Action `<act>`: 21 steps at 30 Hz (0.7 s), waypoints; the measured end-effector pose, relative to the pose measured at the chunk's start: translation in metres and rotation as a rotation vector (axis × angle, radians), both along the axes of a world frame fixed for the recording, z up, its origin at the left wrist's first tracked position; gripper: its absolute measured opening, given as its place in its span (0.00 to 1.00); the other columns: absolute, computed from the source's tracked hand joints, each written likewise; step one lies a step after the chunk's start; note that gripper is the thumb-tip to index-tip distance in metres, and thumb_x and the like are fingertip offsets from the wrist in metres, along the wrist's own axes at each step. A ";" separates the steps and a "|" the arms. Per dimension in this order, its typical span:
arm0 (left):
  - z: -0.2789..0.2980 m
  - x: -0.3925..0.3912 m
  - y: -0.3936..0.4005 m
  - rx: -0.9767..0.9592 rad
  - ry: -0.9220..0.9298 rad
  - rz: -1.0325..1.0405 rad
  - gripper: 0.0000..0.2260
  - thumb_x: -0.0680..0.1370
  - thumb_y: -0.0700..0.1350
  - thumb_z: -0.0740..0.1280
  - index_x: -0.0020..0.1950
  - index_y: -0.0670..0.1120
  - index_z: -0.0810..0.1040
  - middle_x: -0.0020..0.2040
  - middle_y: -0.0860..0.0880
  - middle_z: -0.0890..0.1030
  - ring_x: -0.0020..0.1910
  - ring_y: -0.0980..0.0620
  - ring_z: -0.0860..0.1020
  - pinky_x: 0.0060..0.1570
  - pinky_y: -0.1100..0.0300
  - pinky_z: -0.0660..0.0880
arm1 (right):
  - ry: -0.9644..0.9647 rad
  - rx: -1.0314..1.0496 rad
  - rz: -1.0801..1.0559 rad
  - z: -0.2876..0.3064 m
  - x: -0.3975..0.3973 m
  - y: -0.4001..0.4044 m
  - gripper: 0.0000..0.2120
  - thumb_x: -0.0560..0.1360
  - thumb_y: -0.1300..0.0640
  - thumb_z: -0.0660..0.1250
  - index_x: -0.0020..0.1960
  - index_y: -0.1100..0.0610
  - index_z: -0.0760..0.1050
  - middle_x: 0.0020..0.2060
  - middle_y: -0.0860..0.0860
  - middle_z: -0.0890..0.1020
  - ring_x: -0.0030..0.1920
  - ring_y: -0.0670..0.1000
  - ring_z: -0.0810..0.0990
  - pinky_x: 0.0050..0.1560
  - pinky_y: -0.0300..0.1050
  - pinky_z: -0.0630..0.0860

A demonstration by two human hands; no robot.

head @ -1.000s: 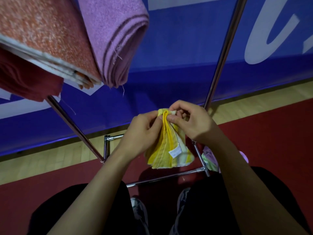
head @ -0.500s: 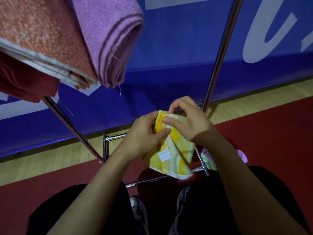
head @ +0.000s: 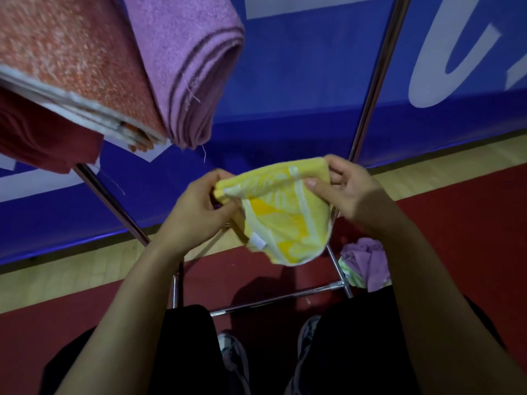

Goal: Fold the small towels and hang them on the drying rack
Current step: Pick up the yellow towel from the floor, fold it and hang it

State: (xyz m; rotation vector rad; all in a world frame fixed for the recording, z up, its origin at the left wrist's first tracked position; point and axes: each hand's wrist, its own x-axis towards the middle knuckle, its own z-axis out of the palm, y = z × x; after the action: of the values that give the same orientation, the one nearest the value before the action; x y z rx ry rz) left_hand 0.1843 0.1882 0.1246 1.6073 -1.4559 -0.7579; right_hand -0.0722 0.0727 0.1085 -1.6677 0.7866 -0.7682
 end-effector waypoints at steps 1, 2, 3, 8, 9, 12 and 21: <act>-0.002 0.000 0.001 0.021 -0.092 -0.008 0.08 0.78 0.37 0.71 0.52 0.49 0.79 0.44 0.48 0.85 0.44 0.49 0.85 0.47 0.50 0.82 | -0.024 0.016 -0.029 -0.001 0.003 0.001 0.10 0.79 0.52 0.71 0.54 0.57 0.76 0.47 0.55 0.87 0.49 0.57 0.86 0.53 0.57 0.82; -0.004 0.000 0.000 0.042 -0.158 -0.005 0.10 0.76 0.37 0.73 0.52 0.51 0.78 0.43 0.50 0.85 0.43 0.51 0.84 0.46 0.48 0.81 | 0.012 -0.036 -0.050 -0.003 0.007 0.001 0.09 0.80 0.49 0.70 0.53 0.53 0.75 0.45 0.53 0.86 0.46 0.57 0.86 0.51 0.59 0.82; -0.007 -0.001 -0.001 0.060 -0.204 -0.002 0.12 0.75 0.39 0.74 0.52 0.52 0.78 0.43 0.51 0.85 0.42 0.52 0.84 0.44 0.46 0.81 | 0.092 -0.151 -0.073 -0.006 0.011 0.003 0.08 0.80 0.47 0.69 0.52 0.50 0.73 0.41 0.50 0.84 0.43 0.55 0.84 0.49 0.59 0.81; -0.013 -0.007 -0.002 0.183 -0.271 -0.146 0.18 0.73 0.60 0.77 0.60 0.59 0.78 0.49 0.58 0.85 0.48 0.60 0.83 0.51 0.53 0.81 | 0.276 -0.491 -0.042 -0.005 0.025 0.019 0.06 0.81 0.47 0.66 0.55 0.46 0.72 0.41 0.44 0.81 0.43 0.44 0.81 0.46 0.50 0.77; -0.011 -0.011 -0.001 0.165 -0.276 -0.170 0.17 0.74 0.63 0.75 0.59 0.59 0.78 0.47 0.58 0.84 0.46 0.60 0.83 0.49 0.54 0.81 | 0.301 -0.490 0.009 -0.005 0.029 0.021 0.06 0.81 0.47 0.67 0.55 0.46 0.72 0.42 0.43 0.81 0.43 0.44 0.81 0.46 0.51 0.77; -0.009 -0.024 -0.003 0.047 -0.277 -0.209 0.15 0.78 0.62 0.71 0.54 0.53 0.80 0.43 0.52 0.83 0.42 0.54 0.82 0.44 0.47 0.79 | 0.324 -0.485 0.100 -0.005 0.037 0.027 0.06 0.79 0.49 0.69 0.55 0.46 0.75 0.42 0.43 0.83 0.43 0.45 0.81 0.46 0.52 0.77; -0.007 -0.016 -0.006 -0.191 -0.142 -0.098 0.05 0.82 0.45 0.70 0.50 0.44 0.81 0.41 0.45 0.81 0.41 0.44 0.80 0.43 0.48 0.75 | 0.369 -0.095 0.167 -0.018 0.011 0.005 0.19 0.73 0.34 0.71 0.56 0.46 0.76 0.45 0.47 0.87 0.46 0.48 0.86 0.48 0.54 0.81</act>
State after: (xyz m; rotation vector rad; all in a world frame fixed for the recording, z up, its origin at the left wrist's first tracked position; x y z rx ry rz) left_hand 0.1687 0.1818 0.1179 1.4778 -1.6661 -0.5489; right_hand -0.0614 0.0772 0.0905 -1.9638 0.8598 -0.3901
